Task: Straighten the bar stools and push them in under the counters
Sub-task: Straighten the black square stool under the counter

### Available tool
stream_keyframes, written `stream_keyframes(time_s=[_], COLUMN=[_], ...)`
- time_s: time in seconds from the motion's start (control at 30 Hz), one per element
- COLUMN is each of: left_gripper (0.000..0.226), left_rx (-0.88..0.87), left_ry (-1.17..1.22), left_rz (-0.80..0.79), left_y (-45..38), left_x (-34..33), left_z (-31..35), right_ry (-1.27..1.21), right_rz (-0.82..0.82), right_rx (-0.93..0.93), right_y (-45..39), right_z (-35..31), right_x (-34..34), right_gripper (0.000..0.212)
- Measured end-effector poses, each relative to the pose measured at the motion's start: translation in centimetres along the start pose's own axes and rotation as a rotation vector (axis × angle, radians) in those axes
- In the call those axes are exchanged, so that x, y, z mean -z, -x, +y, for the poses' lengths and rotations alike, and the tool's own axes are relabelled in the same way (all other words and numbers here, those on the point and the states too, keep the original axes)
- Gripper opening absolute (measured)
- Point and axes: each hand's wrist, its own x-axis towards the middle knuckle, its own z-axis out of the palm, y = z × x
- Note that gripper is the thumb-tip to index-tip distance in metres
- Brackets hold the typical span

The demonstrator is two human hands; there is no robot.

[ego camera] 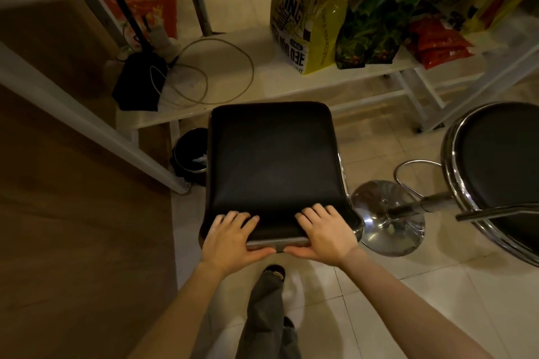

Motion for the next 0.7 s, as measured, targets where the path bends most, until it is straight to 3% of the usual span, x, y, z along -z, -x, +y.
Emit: stream_keyframes(time_s=[0.5,0.7], left_gripper=[0.087,0.077], left_rx=[0.122,0.179], left_ry=[0.072,0.089], left_rz=[-0.003,-0.036], left_y=[-2.7,-2.9], left_x=[-0.2,-0.6], left_z=[2.9,5.0], right_ry=[0.025,0.044], right_rz=[-0.096,-0.174], right_rx=[0.110,0.132], right_y=[-1.5,-1.4], right_z=[4.8,6.5], right_x=[0.5,1.2], right_gripper=[0.075,0.087])
